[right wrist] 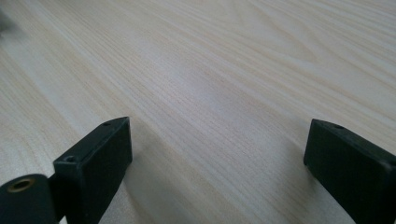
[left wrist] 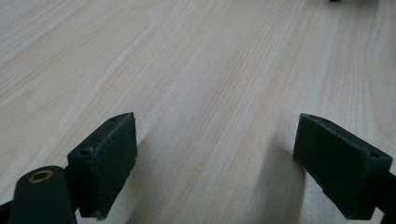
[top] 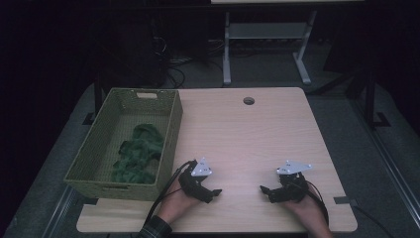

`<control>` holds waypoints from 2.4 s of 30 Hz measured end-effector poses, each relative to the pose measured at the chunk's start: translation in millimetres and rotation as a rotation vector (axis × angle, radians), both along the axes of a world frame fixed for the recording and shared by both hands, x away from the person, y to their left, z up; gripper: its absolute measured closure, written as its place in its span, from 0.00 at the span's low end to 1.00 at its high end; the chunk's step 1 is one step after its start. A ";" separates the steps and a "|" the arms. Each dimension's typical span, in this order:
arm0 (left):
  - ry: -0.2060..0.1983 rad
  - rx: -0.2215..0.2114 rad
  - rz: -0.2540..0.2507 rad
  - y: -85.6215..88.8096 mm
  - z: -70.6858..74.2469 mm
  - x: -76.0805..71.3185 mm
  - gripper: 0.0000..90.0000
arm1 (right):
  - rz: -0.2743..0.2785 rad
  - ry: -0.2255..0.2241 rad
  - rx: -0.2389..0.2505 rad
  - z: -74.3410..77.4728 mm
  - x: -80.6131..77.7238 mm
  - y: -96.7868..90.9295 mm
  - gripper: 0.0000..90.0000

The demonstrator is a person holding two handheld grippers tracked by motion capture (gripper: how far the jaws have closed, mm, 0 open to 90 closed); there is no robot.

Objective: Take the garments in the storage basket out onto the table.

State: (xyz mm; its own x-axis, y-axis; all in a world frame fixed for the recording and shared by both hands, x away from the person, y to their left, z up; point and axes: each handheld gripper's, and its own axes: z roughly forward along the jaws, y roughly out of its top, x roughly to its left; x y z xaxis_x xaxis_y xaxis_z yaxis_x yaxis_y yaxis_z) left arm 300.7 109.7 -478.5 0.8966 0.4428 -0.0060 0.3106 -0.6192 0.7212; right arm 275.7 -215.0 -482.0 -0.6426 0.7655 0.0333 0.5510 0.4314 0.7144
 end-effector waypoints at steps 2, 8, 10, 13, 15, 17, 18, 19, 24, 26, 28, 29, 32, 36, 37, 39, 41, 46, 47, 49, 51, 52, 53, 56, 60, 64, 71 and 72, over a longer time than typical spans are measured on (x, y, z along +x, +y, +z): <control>0.000 0.000 0.000 0.0 0.0 0.1 0.14 | 0.000 0.000 0.000 0.0 0.0 0.0 0.08; 0.002 0.004 -0.012 1.2 0.6 0.9 0.15 | -0.003 0.005 0.001 0.1 -0.4 0.1 0.08; -0.001 0.006 -0.013 1.5 0.8 0.9 0.15 | -0.004 0.005 0.002 0.2 -0.4 0.2 0.08; 0.002 0.013 -0.016 1.4 1.6 0.9 0.15 | -0.004 0.006 0.002 0.2 -0.4 0.2 0.08; 0.004 0.015 -0.015 1.1 2.0 0.7 0.15 | -0.004 0.005 0.002 0.2 -0.4 0.2 0.08; 0.008 0.025 -0.022 1.5 3.1 0.6 0.15 | -0.004 0.006 0.002 0.2 -0.4 0.2 0.08; 0.012 0.021 -0.024 1.5 3.3 0.6 0.15 | -0.004 0.006 0.002 0.2 -0.4 0.2 0.08; 0.016 0.018 -0.029 1.6 4.0 0.7 0.15 | -0.004 0.006 0.002 0.2 -0.4 0.2 0.08; 0.019 0.020 -0.022 0.5 9.4 1.1 0.15 | -0.002 0.001 0.000 0.1 -0.1 0.0 0.08; 0.020 0.030 -0.025 0.1 11.6 1.5 0.15 | -0.004 0.006 0.002 0.2 -0.4 0.2 0.08; 0.017 0.038 -0.023 -0.7 14.4 1.6 0.15 | -0.004 0.006 0.002 0.2 -0.4 0.2 0.08; 0.014 0.041 -0.027 -0.5 16.0 2.0 0.15 | -0.004 0.006 0.002 0.2 -0.4 0.2 0.08; 0.011 0.036 -0.022 -1.1 19.4 2.5 0.15 | -0.003 0.005 0.001 0.2 -0.4 0.1 0.08; 0.014 0.044 -0.017 -1.3 23.2 3.3 0.15 | -0.004 0.006 0.002 0.2 -0.4 0.2 0.08; 0.016 0.039 -0.015 -1.3 24.1 3.6 0.15 | -0.004 0.006 0.002 0.2 -0.4 0.2 0.08; 0.014 0.043 -0.019 -1.6 26.5 4.2 0.15 | -0.004 0.006 0.002 0.2 -0.4 0.1 0.08; 0.013 0.048 -0.022 -1.5 28.7 4.6 0.15 | -0.004 0.007 0.002 0.2 -0.4 0.2 0.08; 0.016 0.048 -0.028 -1.4 33.9 4.9 0.15 | -0.004 0.006 0.002 0.2 -0.4 0.2 0.08; 0.018 0.048 -0.028 -1.7 34.6 4.7 0.15 | -0.004 0.005 0.003 0.1 -0.4 0.2 0.08; 0.020 0.047 -0.031 -2.2 36.2 4.4 0.15 | -0.005 0.005 0.004 0.1 -0.4 0.3 0.08; 0.020 0.044 -0.028 -2.3 38.3 4.1 0.15 | -0.005 0.006 0.003 0.1 -0.4 0.3 0.08; 0.019 0.046 -0.030 -1.9 39.7 4.2 0.15 | -0.004 0.005 0.003 0.1 -0.4 0.2 0.08; 0.017 0.047 -0.031 -1.7 41.0 4.4 0.15 | -0.005 0.005 0.003 0.1 -0.4 0.3 0.08; 0.024 0.026 -0.027 -0.5 44.8 4.7 0.15 | -0.004 0.005 0.003 0.1 -0.4 0.3 0.08; 0.026 0.030 -0.028 -1.0 50.0 4.8 0.15 | -0.004 0.005 0.003 0.1 -0.4 0.2 0.08; 0.023 0.024 -0.030 -0.5 54.6 5.1 0.15 | -0.005 0.005 0.003 0.1 -0.4 0.2 0.08; 0.023 0.021 -0.039 -0.1 62.0 5.5 0.16 | -0.005 0.005 0.003 0.1 -0.4 0.3 0.08; 0.020 0.017 -0.038 -0.2 62.8 5.7 0.16 | -0.004 0.005 0.003 0.1 -0.4 0.2 0.08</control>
